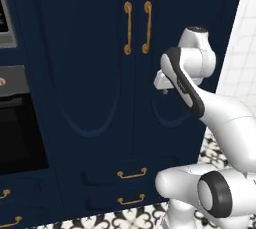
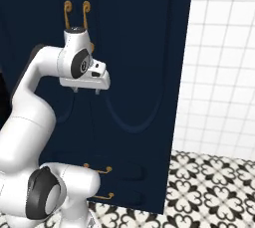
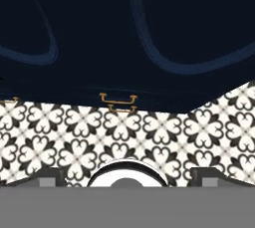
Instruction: Open the cabinet, pick up the bread from the cabinet and place it in the basket. Then move the basket to the dining counter.
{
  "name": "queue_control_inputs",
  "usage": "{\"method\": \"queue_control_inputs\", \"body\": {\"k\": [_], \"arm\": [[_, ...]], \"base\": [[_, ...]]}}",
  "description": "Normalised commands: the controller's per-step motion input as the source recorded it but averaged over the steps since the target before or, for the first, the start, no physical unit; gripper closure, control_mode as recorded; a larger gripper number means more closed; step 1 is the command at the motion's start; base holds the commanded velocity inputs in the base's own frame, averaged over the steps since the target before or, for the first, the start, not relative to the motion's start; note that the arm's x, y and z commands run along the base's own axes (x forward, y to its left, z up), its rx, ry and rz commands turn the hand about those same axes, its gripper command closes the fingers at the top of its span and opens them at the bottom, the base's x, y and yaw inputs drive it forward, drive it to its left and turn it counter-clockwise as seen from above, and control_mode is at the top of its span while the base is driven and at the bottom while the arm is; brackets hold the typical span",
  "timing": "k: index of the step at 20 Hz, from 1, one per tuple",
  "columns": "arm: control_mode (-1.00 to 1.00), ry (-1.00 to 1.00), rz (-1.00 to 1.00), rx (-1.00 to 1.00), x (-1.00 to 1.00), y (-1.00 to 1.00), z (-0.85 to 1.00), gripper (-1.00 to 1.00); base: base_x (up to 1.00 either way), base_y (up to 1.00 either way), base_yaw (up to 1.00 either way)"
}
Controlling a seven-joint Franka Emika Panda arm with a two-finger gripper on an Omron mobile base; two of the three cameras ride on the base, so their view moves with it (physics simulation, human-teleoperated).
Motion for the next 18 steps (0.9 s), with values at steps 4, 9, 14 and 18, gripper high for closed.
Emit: {"method": "queue_control_inputs", "body": {"k": [4,9,14,18], "arm": [[1.0,0.0,0.0,0.0,0.0,0.0,0.0,-1.0],[1.0,0.0,0.0,0.0,0.0,0.0,0.0,-1.0],[1.0,0.0,0.0,0.0,0.0,0.0,0.0,-1.0],[1.0,0.0,0.0,0.0,0.0,0.0,0.0,-1.0]], "base": [[-0.04,0.51,-0.01],[0.0,0.05,-0.03],[-0.2,-0.08,-0.03],[-0.03,0.0,-0.05]]}}
